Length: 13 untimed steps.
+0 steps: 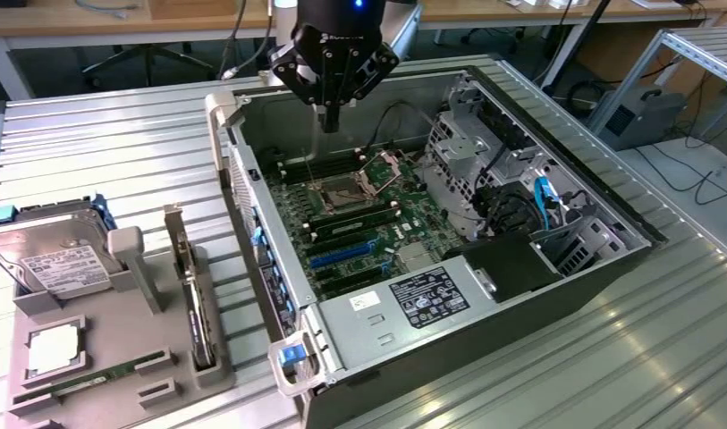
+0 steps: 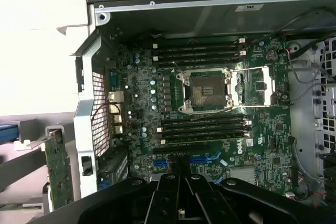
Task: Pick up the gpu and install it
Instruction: 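Reach for the gpu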
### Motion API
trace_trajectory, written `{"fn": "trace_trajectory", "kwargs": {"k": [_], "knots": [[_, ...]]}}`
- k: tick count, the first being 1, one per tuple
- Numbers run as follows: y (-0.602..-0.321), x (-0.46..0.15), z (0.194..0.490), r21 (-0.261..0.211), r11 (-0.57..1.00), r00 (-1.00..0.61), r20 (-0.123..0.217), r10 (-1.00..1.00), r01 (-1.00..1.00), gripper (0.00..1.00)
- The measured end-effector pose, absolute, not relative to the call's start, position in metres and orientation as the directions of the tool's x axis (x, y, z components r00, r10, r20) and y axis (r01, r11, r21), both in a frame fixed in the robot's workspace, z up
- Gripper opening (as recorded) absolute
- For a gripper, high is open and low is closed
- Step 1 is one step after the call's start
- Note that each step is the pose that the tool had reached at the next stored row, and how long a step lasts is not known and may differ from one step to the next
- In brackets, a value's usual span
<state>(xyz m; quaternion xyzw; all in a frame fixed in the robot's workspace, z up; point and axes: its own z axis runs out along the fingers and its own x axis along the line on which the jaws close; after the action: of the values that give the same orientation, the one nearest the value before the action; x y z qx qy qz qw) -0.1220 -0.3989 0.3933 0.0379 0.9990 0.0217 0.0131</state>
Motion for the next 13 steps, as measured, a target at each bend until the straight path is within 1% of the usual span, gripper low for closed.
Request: {"fn": "trace_trajectory", "kwargs": {"k": [4,13], "knots": [[-0.399,-0.124,0.393,0.044,0.996,-0.997,-0.024,0.076,0.075,0.11],[-0.4,-0.195,0.393,0.044,0.996,-0.997,-0.025,0.076,0.075,0.11]]}}
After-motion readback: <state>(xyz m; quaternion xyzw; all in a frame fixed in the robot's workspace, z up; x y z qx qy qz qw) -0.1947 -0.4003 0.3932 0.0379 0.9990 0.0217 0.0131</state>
